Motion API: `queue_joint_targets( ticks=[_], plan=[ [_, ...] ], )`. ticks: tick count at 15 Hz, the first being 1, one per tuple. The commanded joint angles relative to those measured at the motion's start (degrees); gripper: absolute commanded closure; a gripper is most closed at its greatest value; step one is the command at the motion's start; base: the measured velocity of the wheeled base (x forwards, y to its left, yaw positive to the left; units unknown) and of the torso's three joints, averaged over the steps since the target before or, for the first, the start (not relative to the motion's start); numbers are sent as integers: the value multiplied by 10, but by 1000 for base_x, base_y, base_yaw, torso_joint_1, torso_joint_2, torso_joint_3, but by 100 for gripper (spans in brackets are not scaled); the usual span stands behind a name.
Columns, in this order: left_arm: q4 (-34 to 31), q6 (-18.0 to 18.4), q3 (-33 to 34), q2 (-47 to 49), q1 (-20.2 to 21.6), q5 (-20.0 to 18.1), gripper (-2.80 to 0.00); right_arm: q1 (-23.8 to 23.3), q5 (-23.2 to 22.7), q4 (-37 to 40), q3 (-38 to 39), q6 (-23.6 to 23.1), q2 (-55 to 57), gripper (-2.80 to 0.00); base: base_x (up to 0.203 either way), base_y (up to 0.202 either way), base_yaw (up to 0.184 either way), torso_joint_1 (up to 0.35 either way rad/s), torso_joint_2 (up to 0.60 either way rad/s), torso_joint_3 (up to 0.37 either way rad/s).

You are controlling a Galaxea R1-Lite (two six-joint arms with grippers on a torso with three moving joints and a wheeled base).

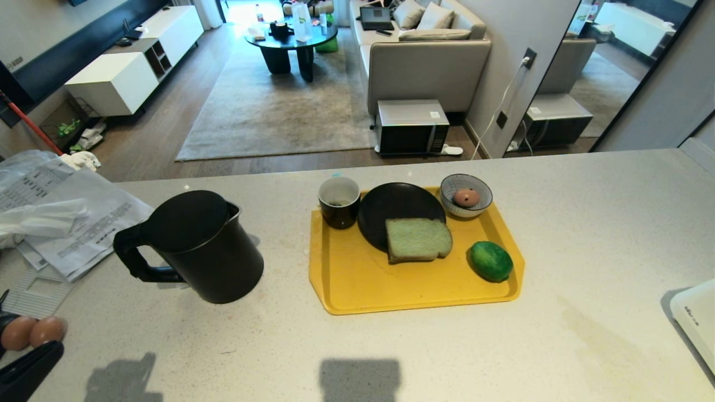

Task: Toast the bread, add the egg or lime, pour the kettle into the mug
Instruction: Pick up the kettle

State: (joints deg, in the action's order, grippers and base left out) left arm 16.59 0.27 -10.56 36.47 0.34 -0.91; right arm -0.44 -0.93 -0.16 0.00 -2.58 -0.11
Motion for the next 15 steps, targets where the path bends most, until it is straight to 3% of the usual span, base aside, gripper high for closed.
queue_joint_targets(
  ticks=[1,6,7,15],
  plan=[
    [7,1,17,-2,16,-6,0,0,0,0,0,-1,1,0,0,0,0,0,0,0],
    [89,-1,27,124,52,-9,0,0,0,0,0,-1,1,0,0,0,0,0,0,0],
    [117,2,34,153,59,-10,-280,0,0,0,0,-1,1,0,0,0,0,0,0,0],
    [318,4,101,296,78,-39,-280,0,0,0,0,-1,1,0,0,0,0,0,0,0]
  ],
)
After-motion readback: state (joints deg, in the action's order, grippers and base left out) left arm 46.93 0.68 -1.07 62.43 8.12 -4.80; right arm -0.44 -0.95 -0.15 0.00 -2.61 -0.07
